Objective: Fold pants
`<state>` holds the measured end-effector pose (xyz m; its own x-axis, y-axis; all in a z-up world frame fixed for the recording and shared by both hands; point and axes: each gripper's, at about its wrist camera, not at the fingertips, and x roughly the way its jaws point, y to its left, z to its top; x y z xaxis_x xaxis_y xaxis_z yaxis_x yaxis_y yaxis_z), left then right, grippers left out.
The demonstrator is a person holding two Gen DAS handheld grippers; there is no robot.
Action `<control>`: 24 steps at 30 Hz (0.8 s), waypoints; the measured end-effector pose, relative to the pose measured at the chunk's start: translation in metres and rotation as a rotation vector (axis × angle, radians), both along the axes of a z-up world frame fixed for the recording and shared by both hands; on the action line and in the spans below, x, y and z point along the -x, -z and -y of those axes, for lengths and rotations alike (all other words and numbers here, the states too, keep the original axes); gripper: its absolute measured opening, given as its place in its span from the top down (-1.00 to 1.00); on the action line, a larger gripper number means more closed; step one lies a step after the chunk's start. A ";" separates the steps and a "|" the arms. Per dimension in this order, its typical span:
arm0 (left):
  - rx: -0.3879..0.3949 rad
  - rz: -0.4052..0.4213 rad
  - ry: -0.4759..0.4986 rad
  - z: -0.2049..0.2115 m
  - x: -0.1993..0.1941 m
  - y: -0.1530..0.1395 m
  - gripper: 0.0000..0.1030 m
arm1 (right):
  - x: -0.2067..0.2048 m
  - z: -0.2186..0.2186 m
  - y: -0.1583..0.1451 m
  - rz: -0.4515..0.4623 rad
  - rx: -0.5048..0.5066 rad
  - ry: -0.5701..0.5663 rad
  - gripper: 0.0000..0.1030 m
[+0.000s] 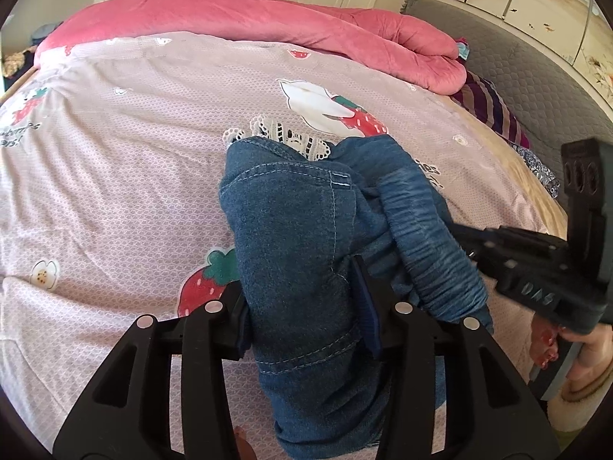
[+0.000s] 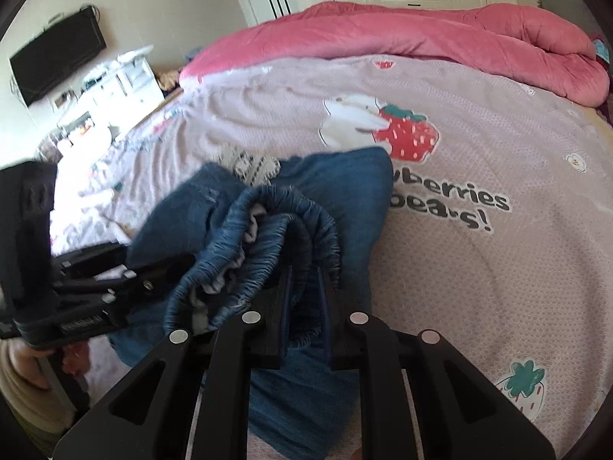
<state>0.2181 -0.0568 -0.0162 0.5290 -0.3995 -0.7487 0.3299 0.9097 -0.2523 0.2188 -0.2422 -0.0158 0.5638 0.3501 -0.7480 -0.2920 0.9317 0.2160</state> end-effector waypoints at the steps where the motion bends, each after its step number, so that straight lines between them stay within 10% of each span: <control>1: -0.001 0.001 -0.001 0.000 0.000 0.000 0.26 | 0.000 0.000 0.003 -0.006 0.008 0.001 0.76; 24: -0.031 0.063 -0.027 -0.008 0.019 -0.018 -0.29 | 0.003 0.002 0.018 -0.025 0.013 0.025 0.76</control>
<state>0.1989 -0.0487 0.0016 0.5856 -0.3611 -0.7257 0.3191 0.9257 -0.2031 0.2160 -0.2440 -0.0338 0.5535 0.3266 -0.7661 -0.2632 0.9414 0.2112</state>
